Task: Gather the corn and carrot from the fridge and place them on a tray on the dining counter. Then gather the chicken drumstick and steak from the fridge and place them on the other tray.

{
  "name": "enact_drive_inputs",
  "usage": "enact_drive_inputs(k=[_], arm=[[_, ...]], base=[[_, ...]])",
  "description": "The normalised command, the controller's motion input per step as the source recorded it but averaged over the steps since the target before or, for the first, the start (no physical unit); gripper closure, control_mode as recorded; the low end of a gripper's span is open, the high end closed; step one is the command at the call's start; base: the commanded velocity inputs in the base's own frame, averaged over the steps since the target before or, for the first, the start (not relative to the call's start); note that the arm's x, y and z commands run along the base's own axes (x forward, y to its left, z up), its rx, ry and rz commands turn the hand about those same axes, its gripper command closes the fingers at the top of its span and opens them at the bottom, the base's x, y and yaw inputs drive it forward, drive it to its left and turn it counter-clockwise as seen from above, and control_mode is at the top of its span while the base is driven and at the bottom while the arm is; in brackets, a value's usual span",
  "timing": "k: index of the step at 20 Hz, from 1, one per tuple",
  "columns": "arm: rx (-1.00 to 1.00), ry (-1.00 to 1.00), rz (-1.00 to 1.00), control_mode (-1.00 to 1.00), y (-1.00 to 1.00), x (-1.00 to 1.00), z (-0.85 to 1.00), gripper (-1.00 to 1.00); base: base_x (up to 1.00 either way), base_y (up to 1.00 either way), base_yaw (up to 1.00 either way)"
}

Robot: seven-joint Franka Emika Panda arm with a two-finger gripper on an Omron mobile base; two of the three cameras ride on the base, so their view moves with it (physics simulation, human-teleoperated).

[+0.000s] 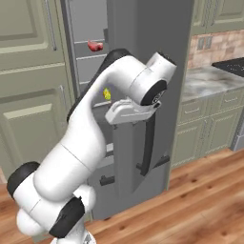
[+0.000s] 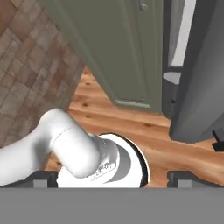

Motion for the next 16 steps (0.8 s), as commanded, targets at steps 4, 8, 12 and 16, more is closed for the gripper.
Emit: enact_drive_inputs(k=[4,8,12,16], arm=[[-0.2,0.08,-0.5,-1.0,0.55,-0.35,-0.08,-1.0],[-0.37,0.22,-0.39,-1.0,0.68,0.04,0.16,-1.0],[-0.31,0.16,-0.38,-1.0,0.82,0.0,0.02,-1.0],[-0.45,0.25,-0.09,-1.0,0.41,0.23,-0.32,-1.0]], base=[[0.0,0.0,0.0],[0.0,0.0,0.0],[0.0,0.0,0.0],[0.0,0.0,0.0]])
